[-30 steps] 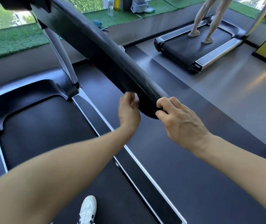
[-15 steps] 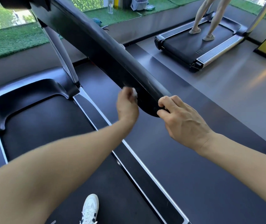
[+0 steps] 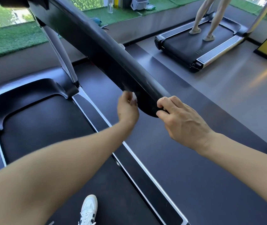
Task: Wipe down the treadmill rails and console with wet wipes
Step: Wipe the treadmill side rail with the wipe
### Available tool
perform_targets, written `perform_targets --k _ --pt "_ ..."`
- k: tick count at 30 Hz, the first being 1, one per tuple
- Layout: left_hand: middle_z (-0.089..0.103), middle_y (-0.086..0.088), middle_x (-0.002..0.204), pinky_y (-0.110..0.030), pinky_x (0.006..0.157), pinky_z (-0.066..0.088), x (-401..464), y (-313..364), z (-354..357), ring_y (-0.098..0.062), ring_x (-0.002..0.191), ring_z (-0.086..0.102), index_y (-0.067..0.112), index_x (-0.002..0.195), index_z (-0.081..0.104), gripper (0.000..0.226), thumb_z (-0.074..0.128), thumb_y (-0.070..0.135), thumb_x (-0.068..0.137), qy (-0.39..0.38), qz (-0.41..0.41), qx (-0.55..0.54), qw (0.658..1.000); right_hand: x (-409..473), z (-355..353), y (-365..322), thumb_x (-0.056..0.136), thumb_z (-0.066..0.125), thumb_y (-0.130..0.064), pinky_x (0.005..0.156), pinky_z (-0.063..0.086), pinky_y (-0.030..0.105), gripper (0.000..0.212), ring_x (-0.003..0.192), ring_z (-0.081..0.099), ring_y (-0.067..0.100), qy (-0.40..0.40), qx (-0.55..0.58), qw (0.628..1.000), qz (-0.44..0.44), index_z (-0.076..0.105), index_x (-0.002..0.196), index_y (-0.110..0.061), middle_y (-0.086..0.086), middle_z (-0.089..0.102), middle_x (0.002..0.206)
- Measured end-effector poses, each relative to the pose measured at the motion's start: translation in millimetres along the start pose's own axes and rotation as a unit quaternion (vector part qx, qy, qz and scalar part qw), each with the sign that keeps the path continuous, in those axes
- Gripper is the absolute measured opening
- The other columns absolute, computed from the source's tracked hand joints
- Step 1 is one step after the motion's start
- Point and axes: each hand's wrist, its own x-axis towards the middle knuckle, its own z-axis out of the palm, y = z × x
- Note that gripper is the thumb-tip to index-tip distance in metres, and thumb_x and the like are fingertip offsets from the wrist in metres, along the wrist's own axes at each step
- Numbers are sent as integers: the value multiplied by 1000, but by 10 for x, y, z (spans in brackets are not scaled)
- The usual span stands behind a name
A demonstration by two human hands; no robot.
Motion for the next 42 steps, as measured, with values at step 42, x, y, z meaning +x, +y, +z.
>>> perform_targets --k 42 --pt "61 2 68 -27 67 50 -747 386 22 -11 69 53 24 78 53 19 53 28 97 -106 -3 -99 989 -218 -77 -16 79 40 3 49 53 38 26 81 58 30 58 67 992 94 62 92 0 11 55 96"
